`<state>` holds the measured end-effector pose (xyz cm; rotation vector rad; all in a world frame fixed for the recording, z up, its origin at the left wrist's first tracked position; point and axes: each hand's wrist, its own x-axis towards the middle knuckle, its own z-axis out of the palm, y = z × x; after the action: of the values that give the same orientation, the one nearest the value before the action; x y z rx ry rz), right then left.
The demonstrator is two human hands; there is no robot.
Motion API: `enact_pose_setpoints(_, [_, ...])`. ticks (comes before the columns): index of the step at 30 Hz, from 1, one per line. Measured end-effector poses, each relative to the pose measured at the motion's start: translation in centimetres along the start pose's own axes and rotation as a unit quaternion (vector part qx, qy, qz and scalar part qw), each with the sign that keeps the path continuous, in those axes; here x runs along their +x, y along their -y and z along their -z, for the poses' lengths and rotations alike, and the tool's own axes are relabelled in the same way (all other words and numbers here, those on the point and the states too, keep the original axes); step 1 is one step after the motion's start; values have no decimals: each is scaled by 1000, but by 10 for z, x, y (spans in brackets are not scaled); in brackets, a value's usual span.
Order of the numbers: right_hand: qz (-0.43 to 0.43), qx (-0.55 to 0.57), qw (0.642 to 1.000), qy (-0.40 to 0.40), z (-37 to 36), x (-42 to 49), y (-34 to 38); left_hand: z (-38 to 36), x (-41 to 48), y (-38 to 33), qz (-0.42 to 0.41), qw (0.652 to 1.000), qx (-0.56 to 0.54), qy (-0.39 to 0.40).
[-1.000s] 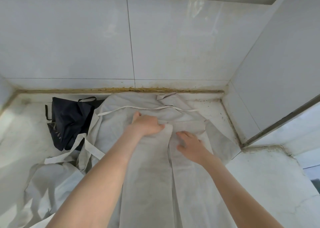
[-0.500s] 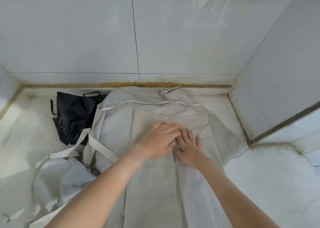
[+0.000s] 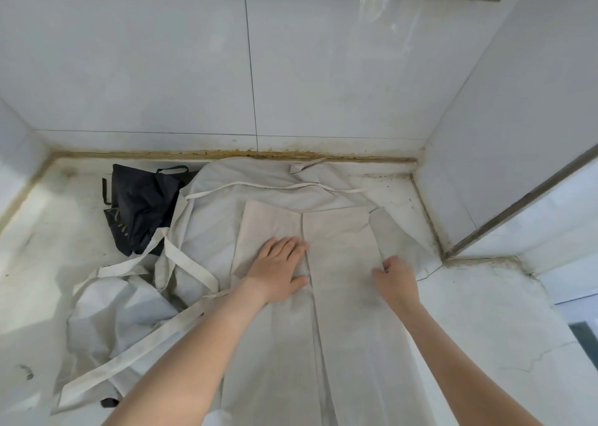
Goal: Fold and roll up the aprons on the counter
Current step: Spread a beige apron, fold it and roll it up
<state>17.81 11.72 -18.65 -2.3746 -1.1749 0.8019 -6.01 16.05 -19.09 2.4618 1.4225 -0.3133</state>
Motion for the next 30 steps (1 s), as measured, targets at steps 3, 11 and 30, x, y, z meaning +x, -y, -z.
enact_pose_setpoints(3, [32, 22, 998, 48, 14, -6, 0, 15, 2, -15, 44, 996, -40, -66])
enact_pose_setpoints(11, [119, 110, 983, 90, 26, -27, -8, 65, 49, -11, 79, 994, -38, -65])
enact_pose_setpoints(30, [84, 40, 995, 33, 12, -4, 9, 76, 35, 13, 50, 984, -119, -122])
